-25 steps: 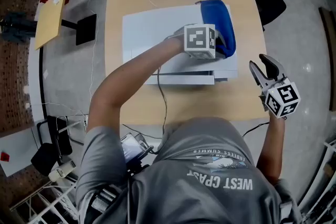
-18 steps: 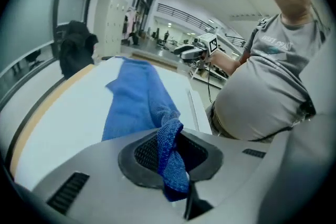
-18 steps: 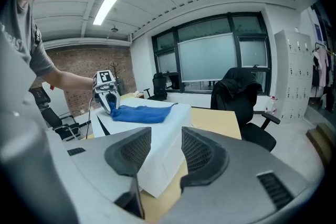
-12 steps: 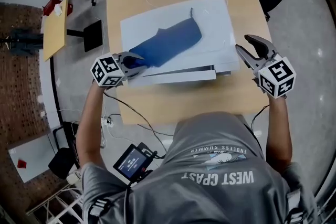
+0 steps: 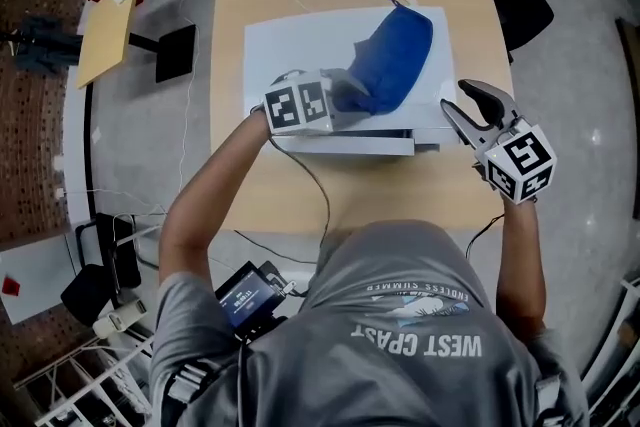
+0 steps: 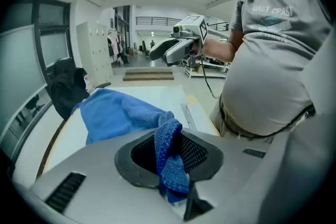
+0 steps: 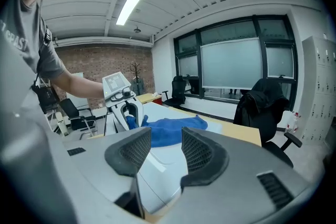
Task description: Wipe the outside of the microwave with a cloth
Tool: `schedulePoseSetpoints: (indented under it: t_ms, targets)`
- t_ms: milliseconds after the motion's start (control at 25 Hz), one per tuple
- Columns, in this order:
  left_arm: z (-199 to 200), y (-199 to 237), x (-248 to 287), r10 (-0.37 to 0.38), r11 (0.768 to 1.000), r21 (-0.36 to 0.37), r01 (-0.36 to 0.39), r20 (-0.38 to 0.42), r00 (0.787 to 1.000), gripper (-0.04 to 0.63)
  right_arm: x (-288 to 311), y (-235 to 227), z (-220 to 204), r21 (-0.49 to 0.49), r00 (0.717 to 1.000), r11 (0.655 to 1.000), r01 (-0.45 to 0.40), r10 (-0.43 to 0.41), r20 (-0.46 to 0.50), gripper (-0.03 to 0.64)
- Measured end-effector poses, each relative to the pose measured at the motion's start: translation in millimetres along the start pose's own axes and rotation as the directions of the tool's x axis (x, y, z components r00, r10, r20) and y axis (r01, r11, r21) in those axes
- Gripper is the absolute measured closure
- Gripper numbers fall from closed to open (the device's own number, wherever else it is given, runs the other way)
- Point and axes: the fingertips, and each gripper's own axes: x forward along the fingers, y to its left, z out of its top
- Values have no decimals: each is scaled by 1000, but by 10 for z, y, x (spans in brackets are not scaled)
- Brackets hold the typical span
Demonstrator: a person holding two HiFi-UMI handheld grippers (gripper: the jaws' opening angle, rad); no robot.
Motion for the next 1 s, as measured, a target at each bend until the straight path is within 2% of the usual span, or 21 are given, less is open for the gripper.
schedulePoseSetpoints:
  t_ms: [120, 160, 200, 240, 360, 440, 480, 560, 640, 680, 720, 760, 800, 880, 960, 1000]
  targets:
    - [135, 31, -222, 68, 998, -5, -68, 93, 993, 499, 26, 50, 128, -26, 999, 999, -24, 25, 22, 428]
    - [184, 44, -315, 95, 995, -10, -95, 134, 986, 455, 64, 71, 163, -37, 999, 999, -35, 36, 25, 428]
    - [228, 54, -412, 125, 992, -16, -124, 179, 976, 347, 114, 96, 195, -49, 998, 998, -47, 48, 27, 428]
    - [266, 61, -513, 157, 988, -25, -155, 226, 961, 293, 172, 124, 226, -60, 998, 996, -60, 62, 27, 428]
    - [294, 83, -801, 266, 964, -88, -252, 334, 904, 282, 356, 241, 331, -91, 994, 991, -101, 104, 24, 428]
    - [238, 108, -934, 329, 944, -126, -304, 359, 873, 282, 515, 335, 363, -117, 990, 984, -137, 138, -2, 428]
    - [200, 116, -977, 349, 937, -137, -321, 362, 864, 282, 630, 373, 329, -138, 987, 977, -160, 156, -40, 428]
    - [135, 117, -1024, 369, 929, -156, -335, 366, 854, 282, 918, 401, 102, -189, 967, 959, -211, 176, -183, 428]
    - [106, 88, -1033, 373, 928, -164, -335, 372, 850, 282, 1172, 381, -230, -218, 921, 941, -258, 172, -349, 426]
    - [101, 69, -1029, 371, 928, -162, -334, 374, 850, 282, 1259, 374, -351, -218, 899, 935, -279, 175, -402, 428]
    - [100, 54, -1020, 369, 930, -159, -333, 375, 851, 282, 1316, 379, -417, -209, 884, 932, -297, 185, -429, 442]
    - [99, 43, -1012, 367, 930, -156, -332, 376, 851, 282, 1349, 393, -439, -198, 876, 930, -310, 198, -440, 506]
    - [96, 36, -1007, 367, 930, -154, -333, 377, 851, 282, 1368, 414, -431, -186, 872, 930, -318, 209, -443, 550]
    - [79, 28, -1017, 370, 929, -153, -337, 377, 849, 282, 1384, 522, -283, -132, 879, 932, -336, 261, -399, 561]
    - [61, 24, -1053, 375, 927, -148, -344, 377, 847, 282, 1367, 765, 119, 1, 891, 917, -399, 388, -234, 561]
    - [52, 23, -1075, 378, 926, -140, -352, 376, 846, 279, 1346, 913, 377, 71, 882, 891, -449, 454, -123, 561]
